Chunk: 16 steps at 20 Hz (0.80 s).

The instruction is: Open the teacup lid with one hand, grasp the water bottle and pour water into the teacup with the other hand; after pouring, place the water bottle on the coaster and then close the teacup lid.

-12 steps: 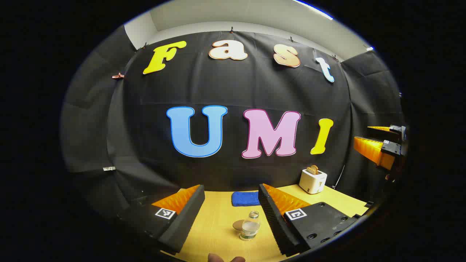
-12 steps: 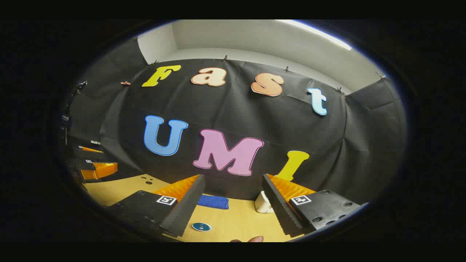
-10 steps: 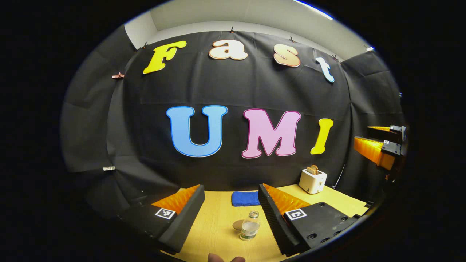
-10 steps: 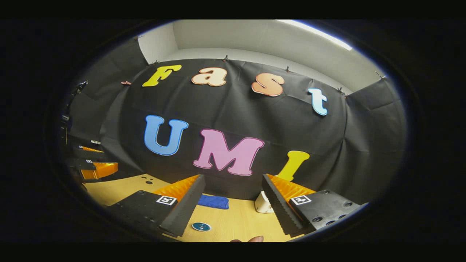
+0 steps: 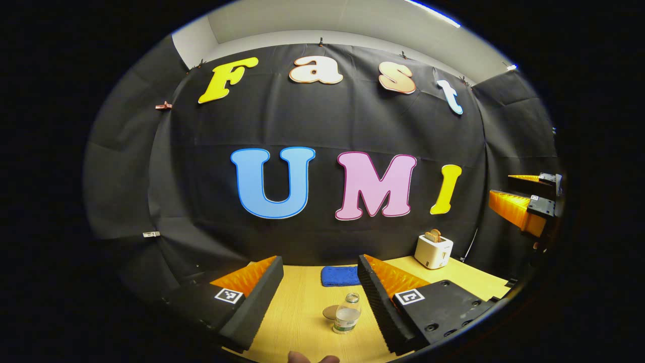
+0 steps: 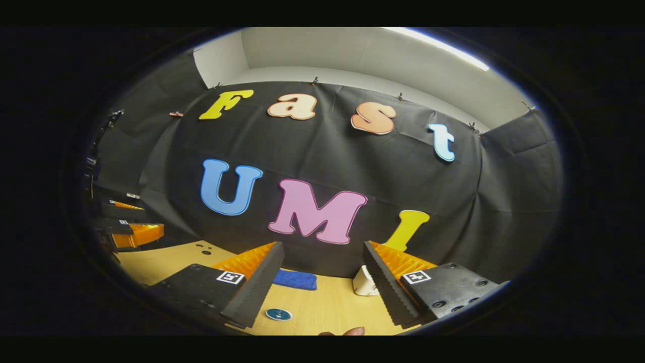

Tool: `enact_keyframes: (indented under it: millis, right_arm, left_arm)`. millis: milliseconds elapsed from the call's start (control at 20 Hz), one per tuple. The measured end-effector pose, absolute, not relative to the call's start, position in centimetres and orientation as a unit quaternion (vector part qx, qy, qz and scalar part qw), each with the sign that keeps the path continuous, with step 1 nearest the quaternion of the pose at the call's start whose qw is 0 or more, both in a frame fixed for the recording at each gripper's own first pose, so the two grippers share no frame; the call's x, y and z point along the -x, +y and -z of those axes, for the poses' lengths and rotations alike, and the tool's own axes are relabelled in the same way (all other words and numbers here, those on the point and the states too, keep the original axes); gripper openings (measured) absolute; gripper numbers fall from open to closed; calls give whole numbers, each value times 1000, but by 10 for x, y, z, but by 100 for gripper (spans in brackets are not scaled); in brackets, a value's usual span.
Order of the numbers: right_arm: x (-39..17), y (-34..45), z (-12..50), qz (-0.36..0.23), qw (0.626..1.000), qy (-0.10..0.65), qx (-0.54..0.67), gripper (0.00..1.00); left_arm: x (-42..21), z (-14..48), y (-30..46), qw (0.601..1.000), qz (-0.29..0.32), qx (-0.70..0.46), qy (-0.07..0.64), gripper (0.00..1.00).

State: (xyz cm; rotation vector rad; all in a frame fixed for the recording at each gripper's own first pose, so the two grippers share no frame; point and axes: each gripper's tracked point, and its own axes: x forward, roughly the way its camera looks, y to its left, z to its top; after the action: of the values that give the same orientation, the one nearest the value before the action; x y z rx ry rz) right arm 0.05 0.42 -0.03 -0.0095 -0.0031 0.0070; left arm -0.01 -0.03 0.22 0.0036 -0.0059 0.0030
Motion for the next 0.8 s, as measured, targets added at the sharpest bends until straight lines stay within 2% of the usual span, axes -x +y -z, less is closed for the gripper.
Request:
enact_keyframes:
  millis: [450, 800]
  right_arm:
    - [-3, 19, 20, -22, 1000, 4, -3, 98]
    - [-13, 52, 126, -65, 996, 68, -4, 98]
  left_arm:
    - [-3, 7, -3, 1000, 13, -8, 0, 94]
    - [-15, 64, -37, 998, 54, -24, 20, 94]
